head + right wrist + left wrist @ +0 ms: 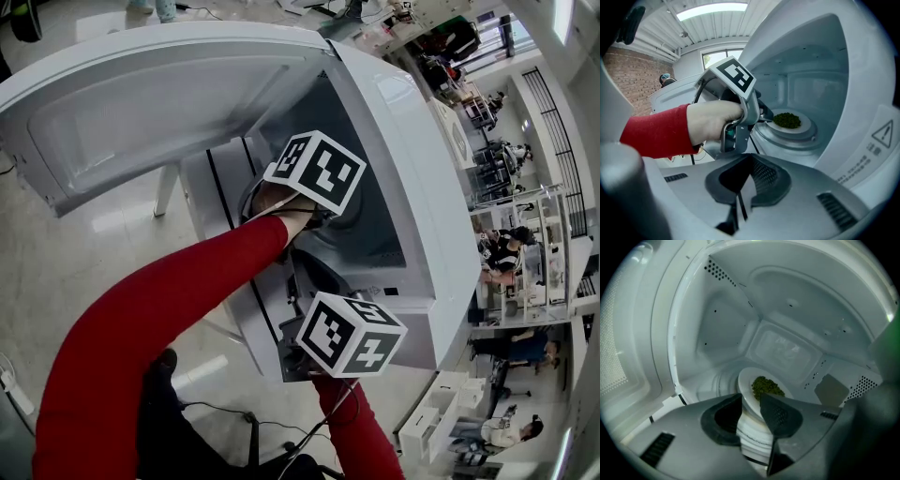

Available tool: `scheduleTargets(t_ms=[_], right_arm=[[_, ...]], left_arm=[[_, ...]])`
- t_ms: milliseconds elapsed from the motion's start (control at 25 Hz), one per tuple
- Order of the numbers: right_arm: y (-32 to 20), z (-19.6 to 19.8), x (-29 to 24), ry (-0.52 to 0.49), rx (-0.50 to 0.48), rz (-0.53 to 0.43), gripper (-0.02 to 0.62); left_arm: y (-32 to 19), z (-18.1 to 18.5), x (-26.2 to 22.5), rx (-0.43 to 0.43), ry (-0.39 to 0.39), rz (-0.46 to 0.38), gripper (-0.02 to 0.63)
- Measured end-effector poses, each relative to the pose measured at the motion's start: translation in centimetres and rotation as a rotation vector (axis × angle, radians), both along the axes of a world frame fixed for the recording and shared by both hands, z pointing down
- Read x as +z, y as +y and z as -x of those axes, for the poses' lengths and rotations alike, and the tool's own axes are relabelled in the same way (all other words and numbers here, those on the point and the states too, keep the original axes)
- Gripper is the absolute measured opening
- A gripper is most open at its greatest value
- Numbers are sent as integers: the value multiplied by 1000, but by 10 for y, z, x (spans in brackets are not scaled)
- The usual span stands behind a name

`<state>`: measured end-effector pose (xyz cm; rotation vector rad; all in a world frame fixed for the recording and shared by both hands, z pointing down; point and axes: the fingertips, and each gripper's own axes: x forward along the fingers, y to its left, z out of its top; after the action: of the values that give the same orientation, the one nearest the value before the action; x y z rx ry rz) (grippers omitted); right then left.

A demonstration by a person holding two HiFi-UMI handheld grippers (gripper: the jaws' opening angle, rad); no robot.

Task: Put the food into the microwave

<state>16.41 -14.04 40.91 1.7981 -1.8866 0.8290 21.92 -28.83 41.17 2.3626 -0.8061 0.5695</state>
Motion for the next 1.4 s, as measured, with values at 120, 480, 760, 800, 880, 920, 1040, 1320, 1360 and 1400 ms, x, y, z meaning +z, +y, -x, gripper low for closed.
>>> scheduleTargets(t_ms=[120, 480, 760, 800, 880, 920, 1040, 1320, 1360, 1400], right_arm=[[3, 0, -1, -1, 0, 0, 14], [1, -1, 0, 2, -5, -4, 14], [-4, 9, -8, -18, -7, -49, 14], [-3, 9, -13, -20, -11, -57, 14], [-2, 11, -25, -28, -17, -78, 14], [-3, 12, -30, -35, -17, -90, 14], [-3, 20, -44, -58, -18, -130, 14], [13, 44, -77, -128, -19, -214, 14], [19, 47, -83, -136, -23, -221, 14], [24, 50, -89, -143, -28, -226, 14]], left_arm=[[0, 1, 0, 15, -50, -50, 130], [-5, 4, -10, 16, -7, -100, 127], [-3, 34, -27, 30, 98, -126, 21], [1, 39, -29, 17, 126, -102, 17], [9, 51, -33, -15, 203, -42, 11], [12, 57, -35, -26, 241, -18, 9], [20, 77, -43, -34, 316, 3, 9], [52, 123, -77, -11, 412, 4, 8], [60, 129, -83, -12, 414, -7, 8], [68, 134, -88, -13, 413, -18, 8]])
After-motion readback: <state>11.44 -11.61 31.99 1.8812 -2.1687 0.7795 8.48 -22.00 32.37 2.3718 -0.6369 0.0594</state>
